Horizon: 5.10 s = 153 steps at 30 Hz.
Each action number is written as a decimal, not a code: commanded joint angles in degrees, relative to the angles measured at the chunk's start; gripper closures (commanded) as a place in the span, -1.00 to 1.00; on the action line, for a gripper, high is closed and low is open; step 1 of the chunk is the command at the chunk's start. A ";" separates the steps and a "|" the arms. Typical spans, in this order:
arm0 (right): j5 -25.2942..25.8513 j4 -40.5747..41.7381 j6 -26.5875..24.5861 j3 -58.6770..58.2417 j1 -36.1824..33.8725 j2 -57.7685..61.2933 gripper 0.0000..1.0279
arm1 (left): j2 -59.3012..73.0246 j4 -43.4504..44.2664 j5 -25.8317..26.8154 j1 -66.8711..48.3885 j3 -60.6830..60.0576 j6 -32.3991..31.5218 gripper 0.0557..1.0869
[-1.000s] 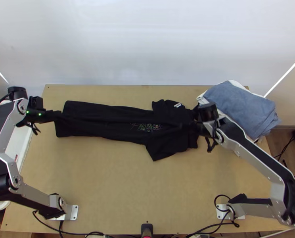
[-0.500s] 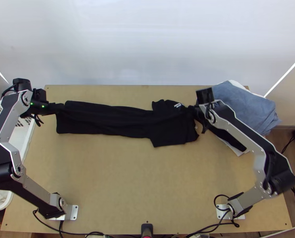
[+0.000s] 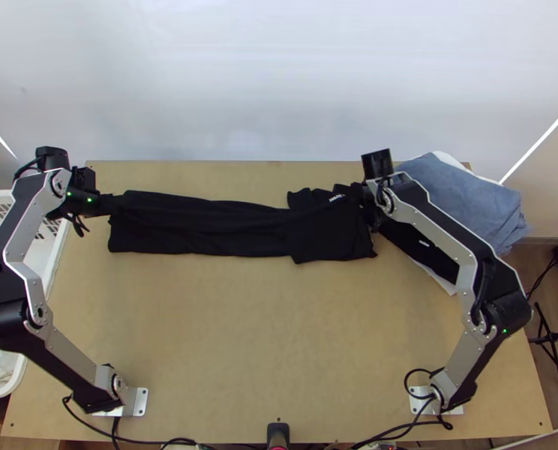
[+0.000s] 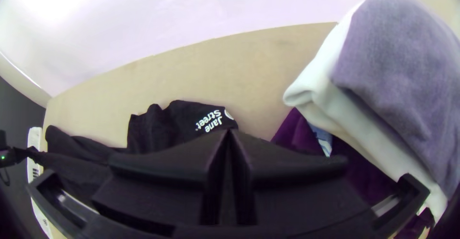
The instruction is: Fold the t-shirt
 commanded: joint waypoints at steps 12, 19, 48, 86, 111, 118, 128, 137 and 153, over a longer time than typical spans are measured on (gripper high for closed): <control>10.43 3.24 -8.02 -0.22 7.19 -13.50 -0.63 | 0.03 1.46 6.63 10.22 0.52 1.39 -0.90; 0.41 0.25 -5.03 -0.48 11.41 -18.95 -0.62 | -0.58 2.60 22.27 16.38 -5.72 10.62 -0.90; -49.16 -6.43 21.43 7.16 1.13 -17.55 -0.62 | 17.96 8.49 33.96 15.15 -1.50 8.59 -0.90; -49.69 -5.47 19.84 4.26 -4.76 -19.39 -0.62 | 17.08 -0.65 27.46 31.49 10.19 10.97 0.93; -49.69 -5.47 20.11 3.47 -5.55 -23.61 -0.62 | 1.44 -13.57 15.42 -25.02 21.26 -15.66 0.93; -49.69 -5.47 20.46 3.82 -6.43 -24.58 -0.62 | 8.21 -12.51 13.48 -31.88 24.60 -18.56 0.93; -49.78 -5.47 20.72 4.18 -7.57 -25.10 -0.62 | 12.86 -11.37 11.29 -37.50 27.50 -21.64 0.93; -49.60 -5.29 21.51 3.30 -7.48 -22.91 -0.71 | 10.23 -11.46 22.10 -43.39 36.56 -25.77 -0.91; -42.83 -3.97 19.14 -6.37 2.71 -7.26 -0.88 | 1.26 -11.11 27.55 -27.66 32.25 -26.30 -0.91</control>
